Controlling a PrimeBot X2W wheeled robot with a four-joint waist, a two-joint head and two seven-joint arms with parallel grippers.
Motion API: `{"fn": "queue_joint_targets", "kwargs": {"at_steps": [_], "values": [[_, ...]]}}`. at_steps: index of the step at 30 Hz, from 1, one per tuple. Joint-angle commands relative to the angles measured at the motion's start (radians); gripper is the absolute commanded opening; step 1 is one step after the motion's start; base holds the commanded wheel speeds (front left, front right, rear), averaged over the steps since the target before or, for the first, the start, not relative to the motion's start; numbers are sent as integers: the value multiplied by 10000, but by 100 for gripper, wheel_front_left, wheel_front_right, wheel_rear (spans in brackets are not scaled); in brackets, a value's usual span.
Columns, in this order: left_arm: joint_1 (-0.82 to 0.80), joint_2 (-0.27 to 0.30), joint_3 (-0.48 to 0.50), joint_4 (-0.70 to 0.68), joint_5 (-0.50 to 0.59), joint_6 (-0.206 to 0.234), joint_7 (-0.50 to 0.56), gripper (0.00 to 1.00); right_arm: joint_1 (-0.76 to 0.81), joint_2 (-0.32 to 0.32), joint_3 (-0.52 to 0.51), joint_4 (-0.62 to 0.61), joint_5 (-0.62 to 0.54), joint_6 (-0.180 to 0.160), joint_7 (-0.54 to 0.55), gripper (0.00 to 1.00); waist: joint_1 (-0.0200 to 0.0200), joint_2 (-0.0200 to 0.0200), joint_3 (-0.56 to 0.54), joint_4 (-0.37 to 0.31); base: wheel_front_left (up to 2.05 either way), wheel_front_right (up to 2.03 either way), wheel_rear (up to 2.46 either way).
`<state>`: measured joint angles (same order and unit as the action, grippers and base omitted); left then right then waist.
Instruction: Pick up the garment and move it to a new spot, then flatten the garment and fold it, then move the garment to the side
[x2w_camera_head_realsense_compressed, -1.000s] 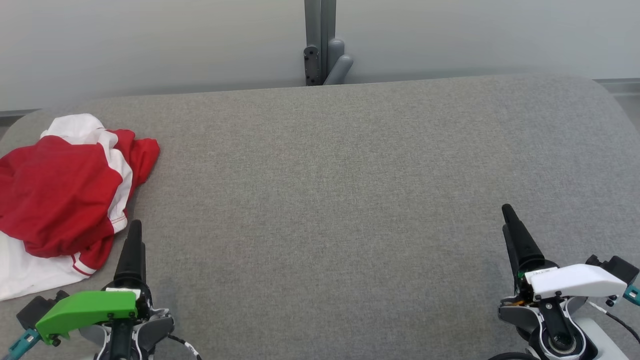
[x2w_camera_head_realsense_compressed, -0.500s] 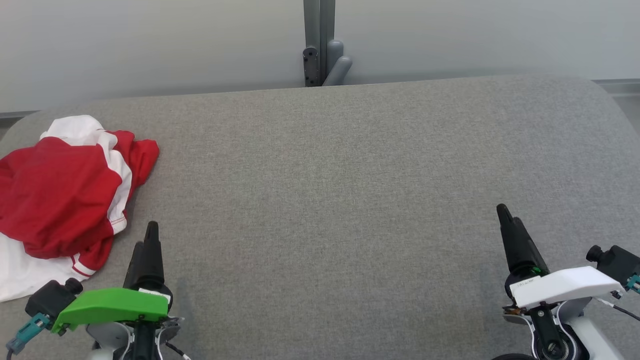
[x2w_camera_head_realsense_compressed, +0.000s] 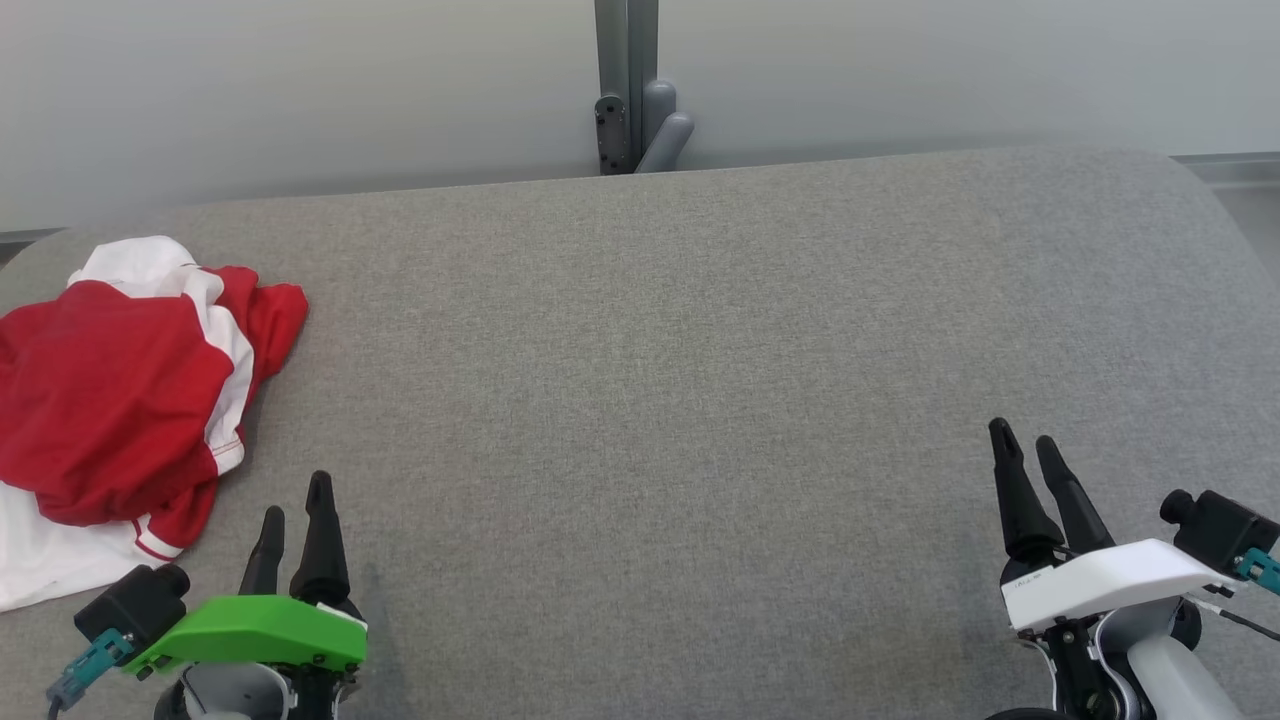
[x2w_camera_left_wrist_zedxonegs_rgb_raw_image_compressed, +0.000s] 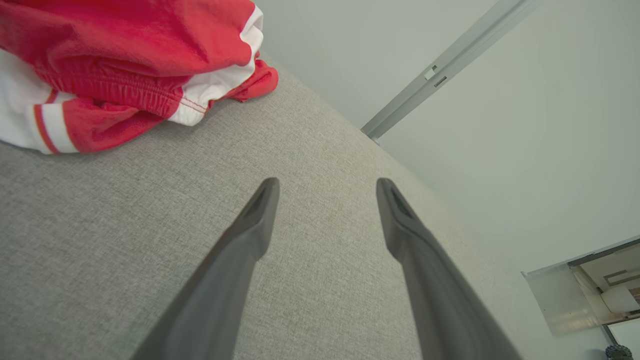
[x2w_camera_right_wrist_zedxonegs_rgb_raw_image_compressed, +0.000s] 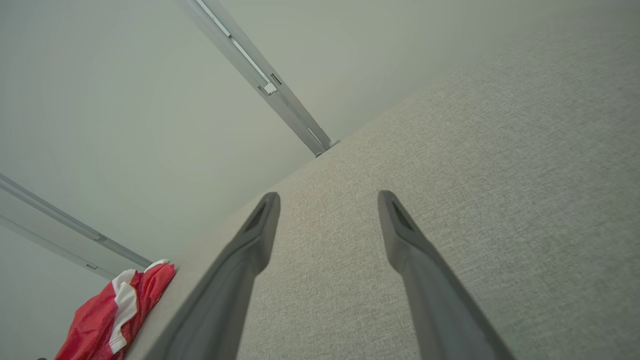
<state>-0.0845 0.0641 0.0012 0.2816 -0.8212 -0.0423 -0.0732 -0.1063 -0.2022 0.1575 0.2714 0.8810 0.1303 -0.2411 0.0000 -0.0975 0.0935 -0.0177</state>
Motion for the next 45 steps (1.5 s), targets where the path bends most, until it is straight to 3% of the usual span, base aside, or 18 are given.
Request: {"fn": "queue_joint_targets", "kwargs": {"at_steps": [1, 19, 45], "values": [[2, 111, -17, -77, 385, 52, -112, 100, -89, -29, -139, -34, -471, 3, -64, 100, 0, 1, -3, -4, 0, 0, 0], [242, 377, -436, -206, 3009, 199, -652, 100, 176, 400, -703, 140, -3217, 4, -119, 100, 0, 1, -24, -60, 0, 0, 0], [465, 518, -519, 62, 5216, 259, -1273, 100, 403, 748, -1386, -3, -6170, 4, -172, 100, 0, 1, -6, -136, 0, 0, 0]]}}
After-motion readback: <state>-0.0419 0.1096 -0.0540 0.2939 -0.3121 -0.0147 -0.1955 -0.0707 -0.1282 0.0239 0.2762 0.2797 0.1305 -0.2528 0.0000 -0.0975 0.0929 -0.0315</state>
